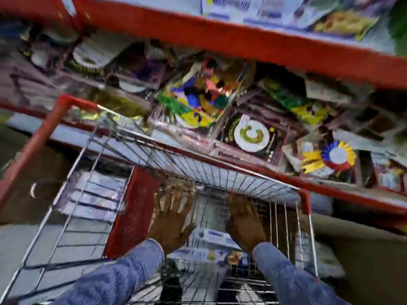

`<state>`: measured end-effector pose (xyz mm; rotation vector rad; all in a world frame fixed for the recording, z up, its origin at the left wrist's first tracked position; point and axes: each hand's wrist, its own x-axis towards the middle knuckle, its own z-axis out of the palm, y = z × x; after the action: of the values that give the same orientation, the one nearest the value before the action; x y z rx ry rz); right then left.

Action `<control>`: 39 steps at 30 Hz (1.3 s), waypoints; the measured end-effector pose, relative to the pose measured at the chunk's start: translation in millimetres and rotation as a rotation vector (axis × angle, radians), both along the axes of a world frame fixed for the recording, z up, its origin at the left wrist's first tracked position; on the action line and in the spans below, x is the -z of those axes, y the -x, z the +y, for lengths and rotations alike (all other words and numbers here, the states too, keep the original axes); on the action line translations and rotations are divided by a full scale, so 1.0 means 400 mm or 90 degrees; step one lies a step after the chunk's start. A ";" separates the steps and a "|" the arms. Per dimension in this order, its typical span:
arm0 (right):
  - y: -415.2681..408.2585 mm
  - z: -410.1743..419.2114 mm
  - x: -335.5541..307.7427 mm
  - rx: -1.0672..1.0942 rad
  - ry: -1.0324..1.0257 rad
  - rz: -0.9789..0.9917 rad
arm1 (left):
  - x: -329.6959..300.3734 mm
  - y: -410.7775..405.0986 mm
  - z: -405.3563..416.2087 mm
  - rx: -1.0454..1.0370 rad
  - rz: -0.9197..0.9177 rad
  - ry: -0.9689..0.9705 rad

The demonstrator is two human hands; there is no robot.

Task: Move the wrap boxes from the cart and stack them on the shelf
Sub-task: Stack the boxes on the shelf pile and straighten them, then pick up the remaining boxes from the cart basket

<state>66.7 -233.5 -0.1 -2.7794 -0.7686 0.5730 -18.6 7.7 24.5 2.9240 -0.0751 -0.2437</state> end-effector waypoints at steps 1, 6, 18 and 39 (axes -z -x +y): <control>0.015 0.007 0.066 -0.008 0.032 0.055 | 0.048 0.016 -0.001 0.003 0.018 0.000; 0.050 0.062 0.218 -0.081 0.140 0.206 | 0.190 0.049 0.000 0.114 0.064 -0.033; -0.008 0.084 0.326 -0.188 0.214 0.221 | 0.366 0.076 -0.099 0.326 0.302 -0.015; -0.262 0.106 -0.489 -0.132 -0.121 -0.046 | -0.264 -0.102 0.002 0.098 -0.032 0.067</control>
<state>171.6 -191.0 195.3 -2.5765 -1.0755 0.4112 22.2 8.4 129.9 2.8220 -0.3113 -0.1840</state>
